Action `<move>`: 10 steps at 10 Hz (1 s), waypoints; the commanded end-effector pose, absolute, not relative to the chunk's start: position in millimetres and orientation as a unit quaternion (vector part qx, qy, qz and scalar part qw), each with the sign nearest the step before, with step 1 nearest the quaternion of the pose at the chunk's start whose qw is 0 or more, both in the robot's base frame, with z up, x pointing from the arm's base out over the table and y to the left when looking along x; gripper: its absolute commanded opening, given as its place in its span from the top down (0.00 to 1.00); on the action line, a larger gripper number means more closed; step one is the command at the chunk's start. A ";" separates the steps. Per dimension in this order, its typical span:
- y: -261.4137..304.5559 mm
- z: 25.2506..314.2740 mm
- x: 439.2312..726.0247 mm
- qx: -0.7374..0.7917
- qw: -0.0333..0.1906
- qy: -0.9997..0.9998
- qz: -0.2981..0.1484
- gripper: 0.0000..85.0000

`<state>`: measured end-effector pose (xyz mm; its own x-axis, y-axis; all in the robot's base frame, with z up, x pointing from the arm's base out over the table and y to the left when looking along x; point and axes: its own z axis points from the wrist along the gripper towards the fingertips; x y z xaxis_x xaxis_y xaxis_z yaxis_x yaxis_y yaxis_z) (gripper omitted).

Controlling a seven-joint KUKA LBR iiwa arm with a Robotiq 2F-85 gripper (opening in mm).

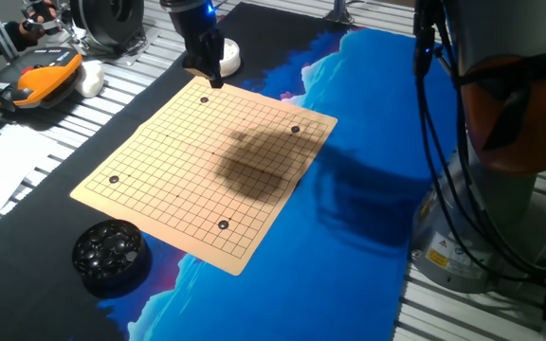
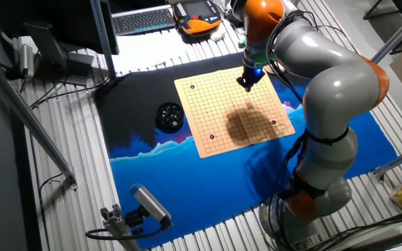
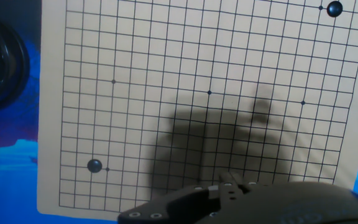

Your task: Play the first move as black on the 3-4 point in the upper right corner of the Go board

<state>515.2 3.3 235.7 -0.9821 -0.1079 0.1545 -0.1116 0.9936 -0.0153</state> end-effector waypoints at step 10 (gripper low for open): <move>3.3 235.8 515.3 0.017 0.025 -0.998 -0.047 1.00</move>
<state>515.2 3.3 235.9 -0.9981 -0.0368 0.0503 -0.0319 0.9949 0.0957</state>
